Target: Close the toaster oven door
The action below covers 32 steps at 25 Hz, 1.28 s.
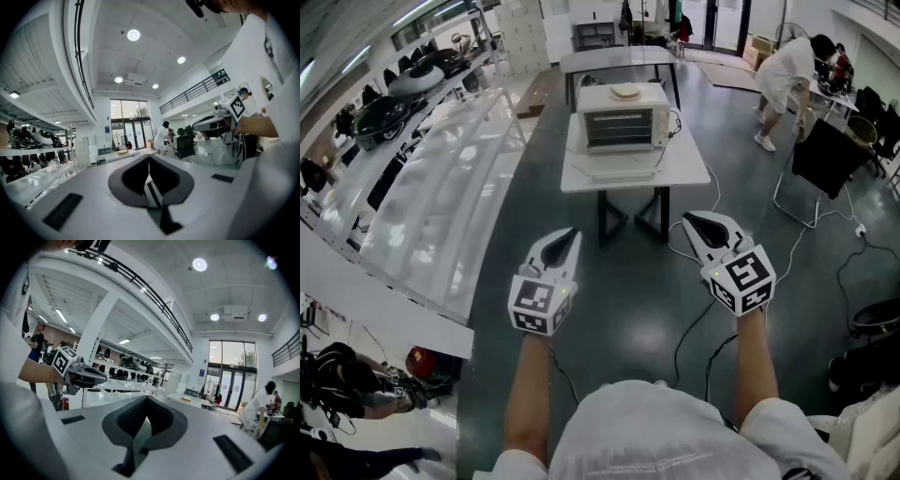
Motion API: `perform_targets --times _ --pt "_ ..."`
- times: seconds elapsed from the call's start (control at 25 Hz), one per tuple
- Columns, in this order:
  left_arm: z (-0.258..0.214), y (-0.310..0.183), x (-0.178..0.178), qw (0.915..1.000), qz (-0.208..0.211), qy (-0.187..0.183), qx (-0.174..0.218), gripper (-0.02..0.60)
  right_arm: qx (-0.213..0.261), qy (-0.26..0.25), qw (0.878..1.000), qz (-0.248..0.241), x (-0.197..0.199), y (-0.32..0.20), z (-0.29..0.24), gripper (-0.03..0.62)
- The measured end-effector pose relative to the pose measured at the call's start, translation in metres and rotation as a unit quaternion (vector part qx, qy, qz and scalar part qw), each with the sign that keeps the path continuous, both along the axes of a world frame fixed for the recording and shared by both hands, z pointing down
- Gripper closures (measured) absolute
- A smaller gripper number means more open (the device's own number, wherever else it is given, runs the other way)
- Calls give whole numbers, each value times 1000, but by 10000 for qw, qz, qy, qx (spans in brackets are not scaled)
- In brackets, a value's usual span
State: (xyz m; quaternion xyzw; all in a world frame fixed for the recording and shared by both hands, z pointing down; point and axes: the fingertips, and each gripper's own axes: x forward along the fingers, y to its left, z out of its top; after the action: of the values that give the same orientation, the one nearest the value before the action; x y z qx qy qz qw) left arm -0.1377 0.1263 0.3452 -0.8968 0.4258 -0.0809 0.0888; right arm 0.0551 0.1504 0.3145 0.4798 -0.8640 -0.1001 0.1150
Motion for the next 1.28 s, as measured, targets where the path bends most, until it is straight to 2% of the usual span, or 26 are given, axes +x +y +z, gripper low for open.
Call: perform_targets --times 0.52,0.8,0.84,0.88,0.92,0.96,1.08,1.28 --pt "2 -1 1 10000 7 -28 -54 565 25 -228 9997 -47 1 -1 -6 580" --pt "3 -2 6 9998 30 142 -96 563 43 -143 9997 -194 -2 -3 -2 578" --pt "1 -2 6 9998 -4 196 -82 561 29 -148 9996 -219 -2 -3 -2 572" --pt "-1 -3 5 9997 -31 234 -72 550 12 -152 9996 -247 -3 -3 -1 522" --pt "-2 -3 5 9997 -44 251 -71 484 -6 -152 9995 -274 -3 -4 0 459" --pt "-2 -4 5 9996 -41 251 -78 443 -19 -150 9994 -296 -4 -5 0 437" --pt "1 -5 7 9997 7 220 -96 435 -27 -147 9993 -336 -2 -7 1 408" --pt "2 -5 17 9998 -13 150 -115 423 -46 -173 9990 -419 5 -8 2 402"
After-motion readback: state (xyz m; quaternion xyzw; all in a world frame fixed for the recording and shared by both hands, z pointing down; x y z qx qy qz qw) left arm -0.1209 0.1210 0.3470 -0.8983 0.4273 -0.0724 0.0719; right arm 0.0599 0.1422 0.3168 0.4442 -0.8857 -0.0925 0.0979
